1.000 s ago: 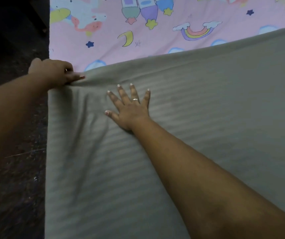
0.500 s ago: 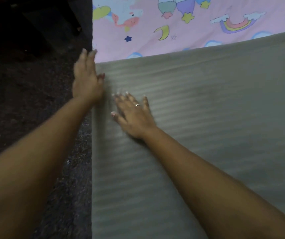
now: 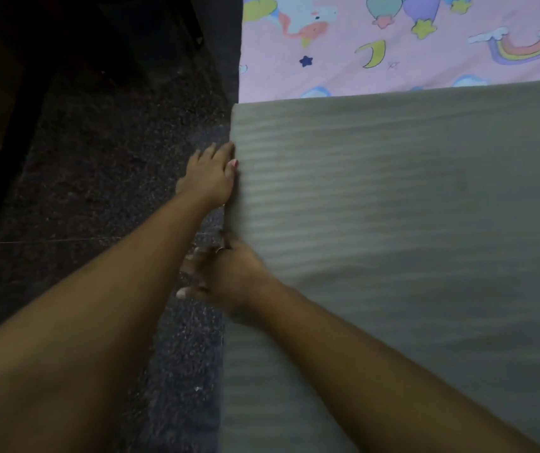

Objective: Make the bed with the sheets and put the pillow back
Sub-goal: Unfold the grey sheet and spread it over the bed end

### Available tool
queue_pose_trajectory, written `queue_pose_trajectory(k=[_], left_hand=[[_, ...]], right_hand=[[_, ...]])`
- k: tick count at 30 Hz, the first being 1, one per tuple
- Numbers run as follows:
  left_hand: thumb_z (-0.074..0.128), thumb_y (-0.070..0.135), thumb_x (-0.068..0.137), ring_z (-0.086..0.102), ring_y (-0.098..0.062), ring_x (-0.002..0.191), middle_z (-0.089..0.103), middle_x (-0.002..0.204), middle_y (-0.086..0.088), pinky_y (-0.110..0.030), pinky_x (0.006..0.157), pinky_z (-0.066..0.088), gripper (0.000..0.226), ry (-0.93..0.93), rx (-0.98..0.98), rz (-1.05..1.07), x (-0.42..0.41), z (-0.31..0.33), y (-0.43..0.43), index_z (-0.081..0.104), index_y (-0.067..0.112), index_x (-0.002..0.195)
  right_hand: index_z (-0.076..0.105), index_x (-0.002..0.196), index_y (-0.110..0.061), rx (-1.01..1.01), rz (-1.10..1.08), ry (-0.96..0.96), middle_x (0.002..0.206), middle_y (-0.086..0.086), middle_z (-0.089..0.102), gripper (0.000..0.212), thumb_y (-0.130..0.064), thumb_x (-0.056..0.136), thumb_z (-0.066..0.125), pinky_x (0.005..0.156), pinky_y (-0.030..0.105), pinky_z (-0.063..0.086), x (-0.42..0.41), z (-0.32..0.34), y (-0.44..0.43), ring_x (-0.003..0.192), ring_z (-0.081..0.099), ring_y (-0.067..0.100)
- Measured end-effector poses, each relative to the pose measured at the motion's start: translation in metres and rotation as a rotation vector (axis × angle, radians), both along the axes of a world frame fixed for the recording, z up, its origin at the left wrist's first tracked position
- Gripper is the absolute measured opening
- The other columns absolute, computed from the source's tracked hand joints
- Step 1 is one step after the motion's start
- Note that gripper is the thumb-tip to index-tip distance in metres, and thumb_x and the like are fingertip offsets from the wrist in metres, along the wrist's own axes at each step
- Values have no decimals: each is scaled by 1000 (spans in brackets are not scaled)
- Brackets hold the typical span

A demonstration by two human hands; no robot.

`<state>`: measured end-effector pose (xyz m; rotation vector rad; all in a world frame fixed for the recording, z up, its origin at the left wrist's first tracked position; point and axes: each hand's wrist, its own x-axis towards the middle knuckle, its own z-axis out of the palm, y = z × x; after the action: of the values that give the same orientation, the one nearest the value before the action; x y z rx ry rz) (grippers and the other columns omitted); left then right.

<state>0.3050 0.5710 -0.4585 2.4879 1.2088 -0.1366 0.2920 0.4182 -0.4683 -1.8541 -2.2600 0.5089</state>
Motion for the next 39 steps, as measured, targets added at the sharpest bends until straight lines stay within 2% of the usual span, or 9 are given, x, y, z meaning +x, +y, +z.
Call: queue_pose_trajectory(k=[3,9,13,18,21,24,30,34,39], left_hand=[[26,39,103,35,-25,135,35,151,-8,-36,105,30,47,-221,-385,329,-15,4,-7,35,20,145],[23,61,96,49,-21,124,53,135,3,-46,101,38,57,-358,-889,673,-59,-2,-67,48,29,135],[36,50,98,63,-23,94,65,112,-8,-33,81,53,53,-579,-1071,918,-79,-8,-141,61,8,118],[35,48,98,62,-18,104,61,126,-11,-32,92,51,47,-604,-1080,1038,-127,-1,-194,64,15,115],[21,43,102,64,-12,102,54,136,-3,-21,79,48,52,-735,-1220,1092,-157,8,-207,44,15,139],[19,48,100,65,-8,93,54,136,-3,-26,91,45,55,-958,-1274,1140,-177,10,-211,49,16,133],[12,55,98,50,-14,125,57,131,5,-34,107,33,58,-994,-1138,1073,-180,7,-220,56,27,123],[14,50,100,52,-10,120,58,127,7,-28,101,36,54,-898,-1000,1004,-181,14,-228,54,25,126],[29,33,103,54,-15,119,62,118,0,-22,95,38,38,-751,-749,905,-205,32,-237,60,16,119]], right_hand=[[56,128,-12,37,-202,395,124,14,60,41,-35,94,49,97,37,40,37,13,6,114,54,30],[17,151,-30,-59,-602,-67,159,0,13,60,-53,97,29,116,49,6,127,-17,14,146,10,26],[21,150,-27,32,-548,-134,158,-3,19,65,-56,93,26,114,54,4,68,-25,-8,146,12,25],[32,148,-17,48,-475,-55,154,4,31,67,-52,92,25,115,52,8,-16,-13,-74,144,24,24],[32,148,-17,-4,-122,182,151,4,37,65,-49,92,31,115,44,7,-68,8,-107,141,29,19],[37,144,-11,28,-40,495,148,6,41,57,-41,96,39,117,37,18,-48,25,-111,139,32,18],[27,149,-12,-66,-726,-35,155,12,26,74,-53,89,17,116,45,13,65,-2,-121,144,20,33],[37,145,-12,3,-540,-71,151,12,35,68,-51,89,34,113,50,15,-50,-6,-153,140,28,33],[61,124,-8,-19,41,142,127,10,61,54,-44,90,38,113,44,18,-140,20,-189,124,49,26]])
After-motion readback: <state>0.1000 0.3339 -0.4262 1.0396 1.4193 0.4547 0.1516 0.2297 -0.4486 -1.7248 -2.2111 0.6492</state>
